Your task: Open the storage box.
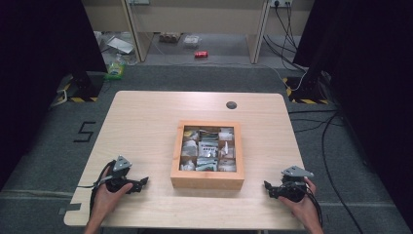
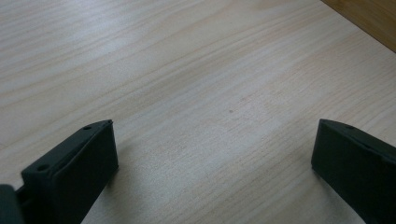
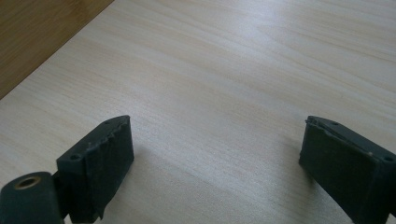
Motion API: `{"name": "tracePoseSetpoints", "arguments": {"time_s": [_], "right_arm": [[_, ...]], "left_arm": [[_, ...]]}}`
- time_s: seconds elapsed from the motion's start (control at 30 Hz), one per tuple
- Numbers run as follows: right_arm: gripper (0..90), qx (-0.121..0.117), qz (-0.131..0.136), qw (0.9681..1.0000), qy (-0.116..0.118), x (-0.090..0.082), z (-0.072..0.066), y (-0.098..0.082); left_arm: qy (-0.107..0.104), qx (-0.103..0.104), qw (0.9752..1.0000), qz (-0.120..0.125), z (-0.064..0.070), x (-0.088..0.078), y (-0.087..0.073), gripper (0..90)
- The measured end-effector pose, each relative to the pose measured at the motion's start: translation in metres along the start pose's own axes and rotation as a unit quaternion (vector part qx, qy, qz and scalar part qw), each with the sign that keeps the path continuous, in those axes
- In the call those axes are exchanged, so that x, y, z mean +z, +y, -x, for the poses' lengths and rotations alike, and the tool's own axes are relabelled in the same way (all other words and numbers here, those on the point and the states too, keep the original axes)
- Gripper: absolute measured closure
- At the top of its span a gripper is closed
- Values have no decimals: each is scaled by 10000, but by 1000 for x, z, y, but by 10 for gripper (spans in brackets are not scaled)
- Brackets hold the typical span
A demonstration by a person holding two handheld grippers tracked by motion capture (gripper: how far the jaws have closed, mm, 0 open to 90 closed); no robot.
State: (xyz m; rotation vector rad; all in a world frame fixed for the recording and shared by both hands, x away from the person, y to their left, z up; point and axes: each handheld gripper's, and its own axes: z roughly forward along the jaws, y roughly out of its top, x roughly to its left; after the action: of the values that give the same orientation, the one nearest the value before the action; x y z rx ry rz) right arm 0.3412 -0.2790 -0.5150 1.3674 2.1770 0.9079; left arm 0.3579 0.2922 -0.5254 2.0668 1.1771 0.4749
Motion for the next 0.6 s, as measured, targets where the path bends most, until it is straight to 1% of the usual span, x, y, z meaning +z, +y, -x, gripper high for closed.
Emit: {"name": "tracePoseSetpoints", "arguments": {"time_s": [0.3,0.4,0.47,0.53,0.6], "right_arm": [[104,-20,9,10000,17,0,-1,0],[152,17,57,10000,18,0,-3,1],[171,78,27,9999,83,-1,-4,2],[211,128,44,9997,226,-2,-6,4],[210,157,56,9996,216,-3,-8,5]], "left_arm": [[-2,5,10000,0,0,0,0,0],[-4,7,10000,0,0,0,0,0],[-5,9,10000,0,0,0,0,0],[-6,10,10000,0,0,0,0,0],[-7,9,10000,1,0,0,0,0]]}}
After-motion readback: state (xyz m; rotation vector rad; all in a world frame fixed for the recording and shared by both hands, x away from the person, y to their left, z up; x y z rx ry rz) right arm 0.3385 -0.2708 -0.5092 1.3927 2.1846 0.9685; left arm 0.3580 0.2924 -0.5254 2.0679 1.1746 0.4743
